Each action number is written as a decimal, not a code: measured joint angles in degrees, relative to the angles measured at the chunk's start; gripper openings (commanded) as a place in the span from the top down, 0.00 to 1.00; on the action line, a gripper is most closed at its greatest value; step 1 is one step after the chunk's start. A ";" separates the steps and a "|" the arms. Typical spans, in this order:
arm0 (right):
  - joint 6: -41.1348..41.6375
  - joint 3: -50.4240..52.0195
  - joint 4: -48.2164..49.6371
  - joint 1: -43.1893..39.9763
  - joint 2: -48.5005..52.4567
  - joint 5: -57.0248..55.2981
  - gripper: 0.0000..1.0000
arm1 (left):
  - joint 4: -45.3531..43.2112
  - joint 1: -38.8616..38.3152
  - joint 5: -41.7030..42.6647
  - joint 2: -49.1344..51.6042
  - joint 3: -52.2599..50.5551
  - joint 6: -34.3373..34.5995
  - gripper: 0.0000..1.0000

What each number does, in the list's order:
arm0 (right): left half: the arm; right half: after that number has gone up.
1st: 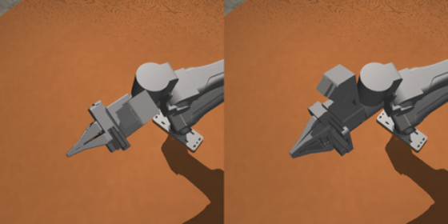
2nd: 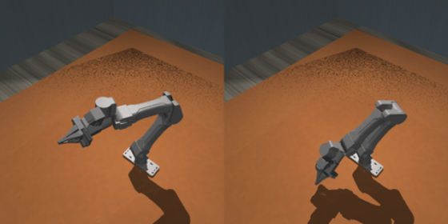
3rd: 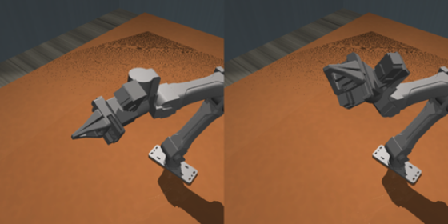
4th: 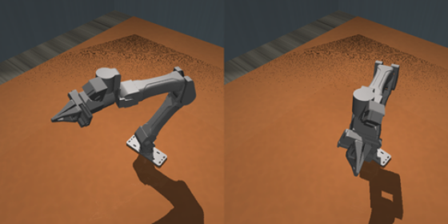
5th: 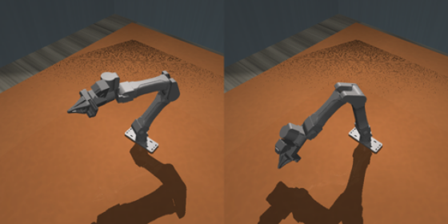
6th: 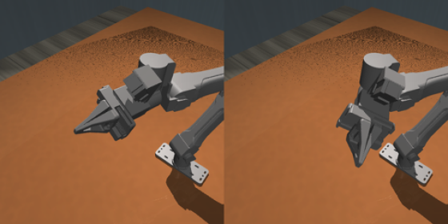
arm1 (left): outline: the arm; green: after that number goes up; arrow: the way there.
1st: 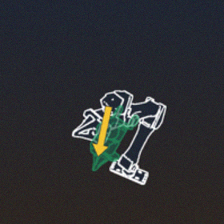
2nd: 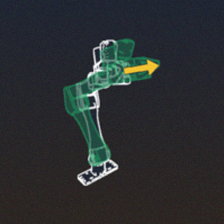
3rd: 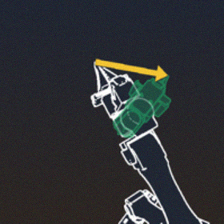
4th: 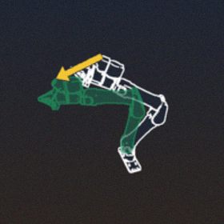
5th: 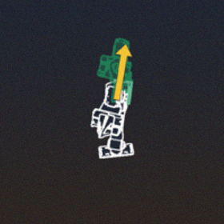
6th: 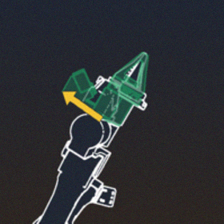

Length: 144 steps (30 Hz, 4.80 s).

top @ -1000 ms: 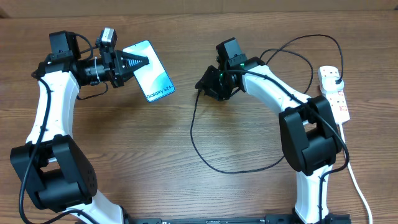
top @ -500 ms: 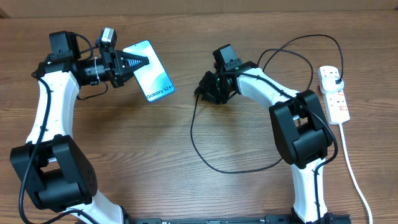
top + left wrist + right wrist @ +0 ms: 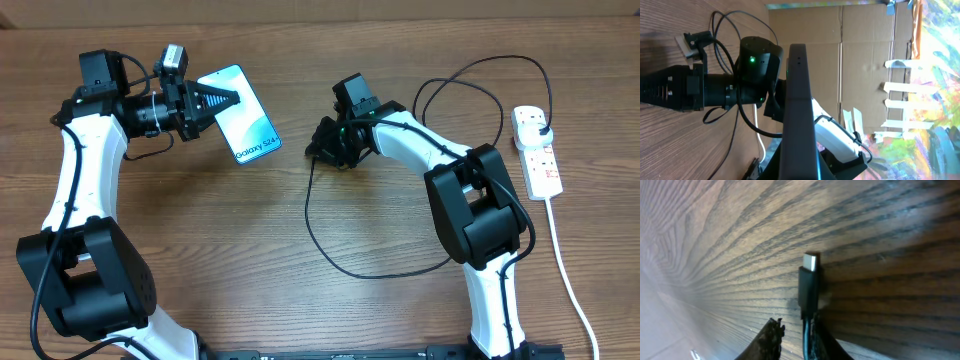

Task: Plug charger to phone and switch on socket
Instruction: 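Lower the right gripper onto the black USB-C plug and grasp it, then carry the USB-C plug with the right gripper to the phone's bottom port, then push the USB-C plug upward into the phone's port with the right gripper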

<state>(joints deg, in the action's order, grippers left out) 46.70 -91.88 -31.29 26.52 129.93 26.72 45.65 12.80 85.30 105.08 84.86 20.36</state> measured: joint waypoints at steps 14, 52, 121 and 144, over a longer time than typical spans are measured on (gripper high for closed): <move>-7.06 0.00 0.11 -0.13 0.37 -0.76 0.96 | 0.02 0.00 -0.13 0.00 0.00 0.00 0.96; -40.09 1.84 -34.56 -5.49 -40.70 15.82 0.96 | 0.66 -4.66 0.79 0.00 0.00 -2.56 0.96; -10.47 37.27 2.75 10.75 -64.43 10.71 0.96 | 0.31 -16.59 2.19 0.00 0.00 0.66 0.96; -11.56 37.27 1.97 10.32 -64.46 10.75 0.96 | 1.51 -17.59 2.19 0.00 0.00 -0.66 0.96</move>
<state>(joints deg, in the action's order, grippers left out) 35.14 -54.61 -29.32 36.84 65.47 37.47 47.16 -4.80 87.48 105.08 84.86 19.70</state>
